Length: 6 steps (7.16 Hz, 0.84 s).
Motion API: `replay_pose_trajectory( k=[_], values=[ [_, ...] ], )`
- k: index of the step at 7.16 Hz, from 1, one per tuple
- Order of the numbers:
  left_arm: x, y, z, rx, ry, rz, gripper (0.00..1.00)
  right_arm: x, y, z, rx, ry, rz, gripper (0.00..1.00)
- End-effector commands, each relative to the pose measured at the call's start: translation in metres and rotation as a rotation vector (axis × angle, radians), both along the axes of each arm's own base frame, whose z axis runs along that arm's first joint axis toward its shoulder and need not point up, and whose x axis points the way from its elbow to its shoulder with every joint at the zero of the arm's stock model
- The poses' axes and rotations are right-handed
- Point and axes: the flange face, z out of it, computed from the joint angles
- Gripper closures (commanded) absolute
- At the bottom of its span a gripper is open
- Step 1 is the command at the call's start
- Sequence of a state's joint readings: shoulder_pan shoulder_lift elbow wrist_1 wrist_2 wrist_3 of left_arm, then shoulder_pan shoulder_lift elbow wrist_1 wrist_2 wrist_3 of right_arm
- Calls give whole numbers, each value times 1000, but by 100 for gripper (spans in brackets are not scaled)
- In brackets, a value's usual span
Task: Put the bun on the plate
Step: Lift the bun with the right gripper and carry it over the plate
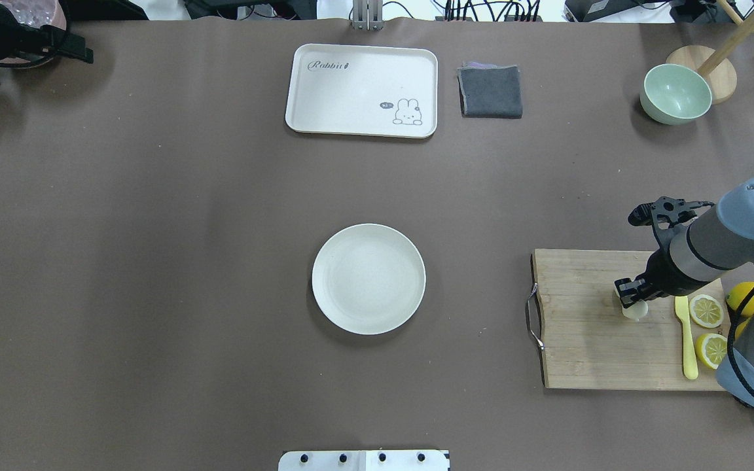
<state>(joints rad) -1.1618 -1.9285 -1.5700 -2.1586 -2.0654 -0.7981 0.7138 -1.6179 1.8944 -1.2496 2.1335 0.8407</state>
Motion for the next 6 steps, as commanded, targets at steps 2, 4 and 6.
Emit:
replay_pose_trajectory(
  k=[2,4,6],
  values=[
    [2,4,-12,17,19,12,3,2,-47,-101,135,-141,75,100],
    [22,10,-10,11,19,43,3,-22,-77,-197,249,-256,95,100],
    [54,20,-9,8,18,95,3,-65,-65,-252,309,-308,111,100]
  ],
)
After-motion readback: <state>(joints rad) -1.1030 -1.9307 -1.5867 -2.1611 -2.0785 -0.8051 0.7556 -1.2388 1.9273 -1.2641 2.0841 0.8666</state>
